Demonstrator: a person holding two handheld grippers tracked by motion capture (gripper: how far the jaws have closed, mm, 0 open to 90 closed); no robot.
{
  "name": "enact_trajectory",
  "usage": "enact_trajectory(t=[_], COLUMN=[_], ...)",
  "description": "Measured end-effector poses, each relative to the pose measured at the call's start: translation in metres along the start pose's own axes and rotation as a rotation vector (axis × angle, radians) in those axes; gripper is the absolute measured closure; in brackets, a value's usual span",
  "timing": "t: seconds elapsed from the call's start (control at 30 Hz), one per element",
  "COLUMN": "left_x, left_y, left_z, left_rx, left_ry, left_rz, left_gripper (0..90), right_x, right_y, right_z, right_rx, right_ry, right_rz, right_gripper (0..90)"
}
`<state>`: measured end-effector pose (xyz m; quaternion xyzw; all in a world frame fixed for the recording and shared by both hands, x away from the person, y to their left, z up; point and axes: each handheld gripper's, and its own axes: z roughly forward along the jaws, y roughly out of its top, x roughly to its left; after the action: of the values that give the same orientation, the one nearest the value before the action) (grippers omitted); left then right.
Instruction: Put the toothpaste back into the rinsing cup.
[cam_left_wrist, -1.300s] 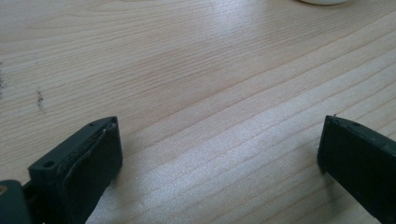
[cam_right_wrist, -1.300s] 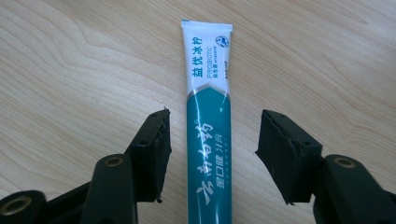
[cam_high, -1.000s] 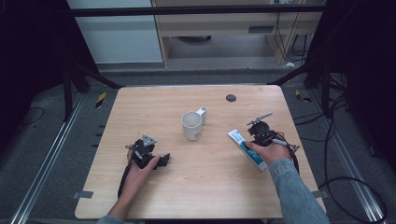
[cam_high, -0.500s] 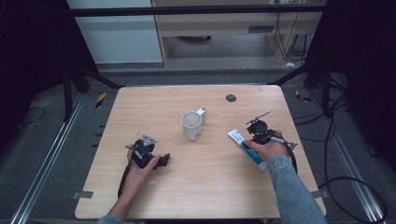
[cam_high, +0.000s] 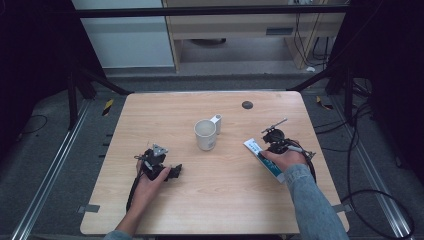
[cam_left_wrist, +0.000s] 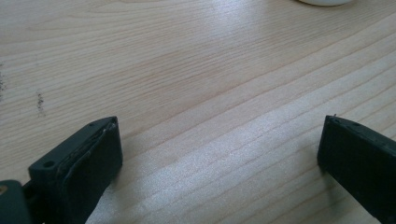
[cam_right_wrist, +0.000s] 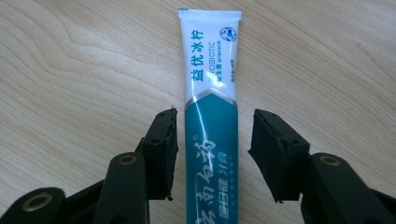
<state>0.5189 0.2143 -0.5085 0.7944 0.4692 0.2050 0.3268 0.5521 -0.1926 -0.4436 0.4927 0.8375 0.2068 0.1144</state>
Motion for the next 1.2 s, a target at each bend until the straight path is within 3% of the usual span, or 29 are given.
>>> enact_trajectory(t=[0.53, 0.87, 1.2], left_x=[0.0, 0.0, 0.0], left_y=[0.0, 0.0, 0.0], left_z=[0.0, 0.0, 0.0], left_rx=[0.0, 0.0, 0.0], left_ry=[-0.001, -0.001, -0.001], left_rz=[0.0, 0.0, 0.0], left_gripper=[0.0, 0.0, 0.0], right_x=[0.005, 0.001, 0.0], right_y=[0.007, 0.01, 0.013], right_z=[0.013, 0.022, 0.029], right_rx=[0.045, 0.071, 0.085], right_ry=[0.002, -0.006, -0.005], right_rz=[-0.019, 0.012, 0.004], right_gripper=[52.7, 54.1, 54.2])
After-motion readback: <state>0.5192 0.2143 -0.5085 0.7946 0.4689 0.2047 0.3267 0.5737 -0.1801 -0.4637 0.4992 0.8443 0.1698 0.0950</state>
